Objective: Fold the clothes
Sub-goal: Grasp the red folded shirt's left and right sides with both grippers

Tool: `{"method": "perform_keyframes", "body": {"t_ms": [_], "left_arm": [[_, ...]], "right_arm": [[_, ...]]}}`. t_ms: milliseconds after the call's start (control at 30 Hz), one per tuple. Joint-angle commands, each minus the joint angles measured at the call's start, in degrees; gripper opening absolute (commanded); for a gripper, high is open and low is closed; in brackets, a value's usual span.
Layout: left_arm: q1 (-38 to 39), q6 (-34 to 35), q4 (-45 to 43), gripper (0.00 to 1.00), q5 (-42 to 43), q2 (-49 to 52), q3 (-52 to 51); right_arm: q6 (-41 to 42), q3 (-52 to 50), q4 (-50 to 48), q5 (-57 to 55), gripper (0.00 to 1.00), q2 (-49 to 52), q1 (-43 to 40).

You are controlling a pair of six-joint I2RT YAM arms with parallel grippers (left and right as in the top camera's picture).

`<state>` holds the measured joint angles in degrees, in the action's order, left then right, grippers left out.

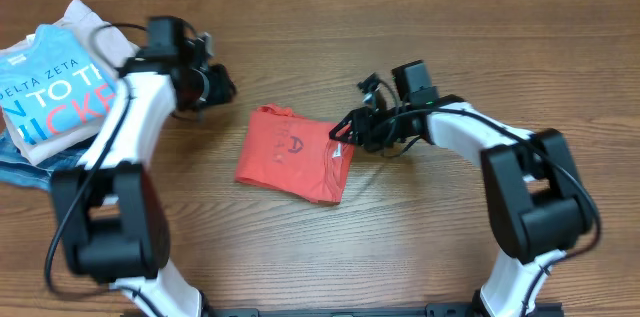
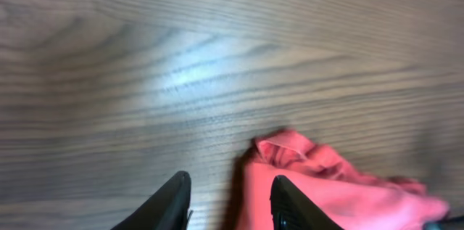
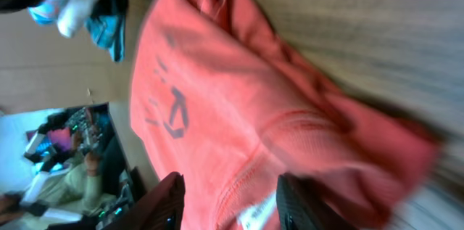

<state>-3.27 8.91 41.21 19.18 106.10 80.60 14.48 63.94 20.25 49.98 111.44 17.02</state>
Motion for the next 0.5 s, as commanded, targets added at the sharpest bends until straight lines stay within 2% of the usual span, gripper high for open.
{"method": "perform_keyframes", "body": {"t_ms": [0,33,100,200,267,400,467], "left_arm": [[-0.2,-12.9,8.9,0.44,12.4,-8.2,2.0],[0.1,-16.3,13.3,0.44,13.9,-9.4,1.9],[1.0,-18.9,18.4,0.44,13.9,-9.8,1.9],[2.9,-24.9,22.4,0.44,13.9,-9.8,-1.0],[3.7,-25.7,19.5,0.44,13.9,-9.7,-5.1],[3.5,-25.0,8.1,0.46,17.7,-9.3,-14.8],[3.5,-24.9,5.7,0.46,18.4,-8.4,-17.2]], "right_arm": [[-6.2,0.0,5.9,-6.6,0.48,-10.8,0.4],[-6.2,-0.1,7.2,-7.1,0.48,-12.3,1.1],[-5.7,-0.1,7.5,-6.8,0.48,-13.3,3.0],[-5.2,-0.2,6.5,-6.9,0.47,-13.1,7.6],[-3.4,-0.2,5.1,-7.1,0.47,-12.9,10.0],[-0.6,-0.2,2.3,-7.9,0.47,-11.3,13.0],[0.6,-0.2,2.1,-7.9,0.47,-10.1,13.4]]}}
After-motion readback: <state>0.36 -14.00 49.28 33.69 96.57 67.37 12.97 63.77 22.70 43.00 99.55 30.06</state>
